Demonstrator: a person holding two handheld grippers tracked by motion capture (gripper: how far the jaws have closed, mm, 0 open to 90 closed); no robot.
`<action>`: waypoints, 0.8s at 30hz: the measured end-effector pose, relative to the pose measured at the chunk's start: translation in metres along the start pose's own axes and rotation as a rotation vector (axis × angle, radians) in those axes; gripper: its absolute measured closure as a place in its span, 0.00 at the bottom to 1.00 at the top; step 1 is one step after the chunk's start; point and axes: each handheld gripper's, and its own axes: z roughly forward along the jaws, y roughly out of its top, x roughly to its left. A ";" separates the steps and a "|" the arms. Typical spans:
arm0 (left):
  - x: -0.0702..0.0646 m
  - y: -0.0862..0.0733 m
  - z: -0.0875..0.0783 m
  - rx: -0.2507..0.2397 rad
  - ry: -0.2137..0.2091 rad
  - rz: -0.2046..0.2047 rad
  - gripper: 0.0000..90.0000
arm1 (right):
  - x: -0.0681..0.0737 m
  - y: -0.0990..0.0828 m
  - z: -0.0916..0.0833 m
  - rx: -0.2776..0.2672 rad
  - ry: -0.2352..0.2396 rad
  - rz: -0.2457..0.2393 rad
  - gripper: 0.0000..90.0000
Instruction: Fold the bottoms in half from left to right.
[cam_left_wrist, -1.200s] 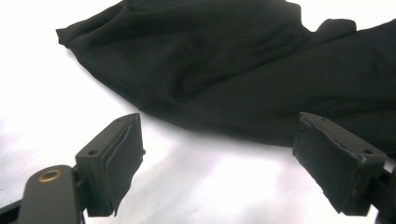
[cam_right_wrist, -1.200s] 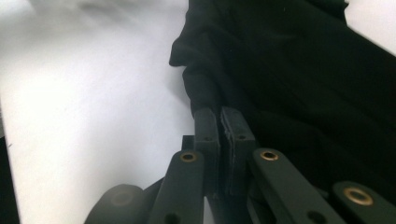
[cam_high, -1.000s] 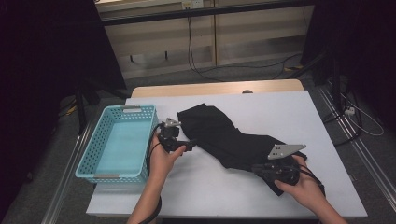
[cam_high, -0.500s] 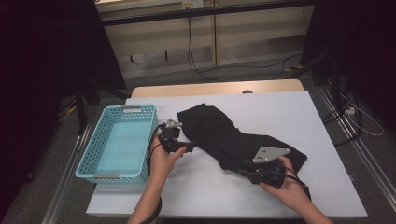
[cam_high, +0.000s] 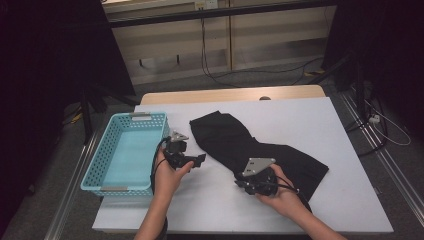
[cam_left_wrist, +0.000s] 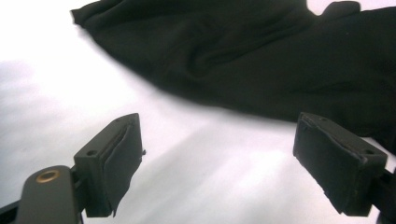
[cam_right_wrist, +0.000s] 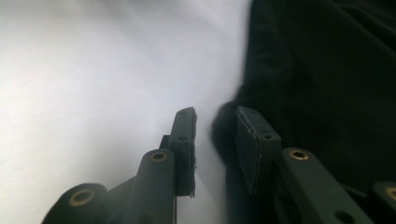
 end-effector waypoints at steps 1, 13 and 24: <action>0.000 -0.001 -0.001 -0.007 0.000 -0.011 0.18 | -0.004 -0.001 0.001 -0.002 -0.007 0.013 0.77; 0.003 -0.004 -0.006 -0.005 0.008 -0.004 0.18 | -0.020 -0.002 0.001 -0.017 0.031 0.100 0.95; 0.001 -0.001 -0.002 -0.021 0.010 -0.003 0.18 | 0.000 -0.002 -0.019 -0.031 0.144 0.088 0.97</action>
